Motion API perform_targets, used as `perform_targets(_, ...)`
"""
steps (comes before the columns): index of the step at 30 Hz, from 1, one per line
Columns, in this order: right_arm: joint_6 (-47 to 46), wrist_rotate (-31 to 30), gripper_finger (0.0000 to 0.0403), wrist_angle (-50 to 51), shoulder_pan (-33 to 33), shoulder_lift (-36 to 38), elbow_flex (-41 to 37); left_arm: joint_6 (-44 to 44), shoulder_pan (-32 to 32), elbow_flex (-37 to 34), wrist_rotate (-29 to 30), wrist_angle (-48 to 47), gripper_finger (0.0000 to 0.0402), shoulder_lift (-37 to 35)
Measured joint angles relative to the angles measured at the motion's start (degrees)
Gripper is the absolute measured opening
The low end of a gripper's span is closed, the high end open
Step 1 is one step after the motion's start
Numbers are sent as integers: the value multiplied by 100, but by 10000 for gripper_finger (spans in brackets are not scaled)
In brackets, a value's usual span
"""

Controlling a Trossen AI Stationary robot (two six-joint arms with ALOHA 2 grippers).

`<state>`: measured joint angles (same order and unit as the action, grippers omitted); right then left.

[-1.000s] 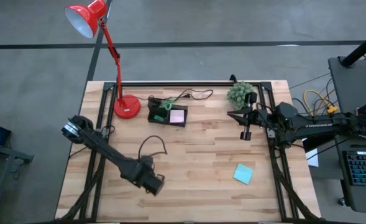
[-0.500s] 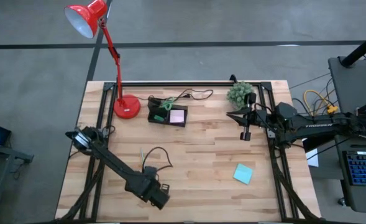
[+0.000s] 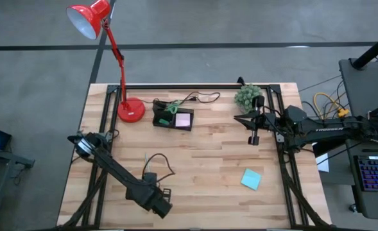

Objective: Pick and place office supplies into organizer
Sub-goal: Put the yellow pencil into the black mesh desk organizer

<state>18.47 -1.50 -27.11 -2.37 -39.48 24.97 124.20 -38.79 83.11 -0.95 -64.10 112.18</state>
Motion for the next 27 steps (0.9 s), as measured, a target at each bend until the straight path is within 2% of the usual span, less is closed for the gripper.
perform_targets(8,17,0,13,1,0,0,0,324,0,-109,393,4,77,17)
perform_targets(27,16,0,13,1,0,0,0,591,4,-380,401,247,77,17)
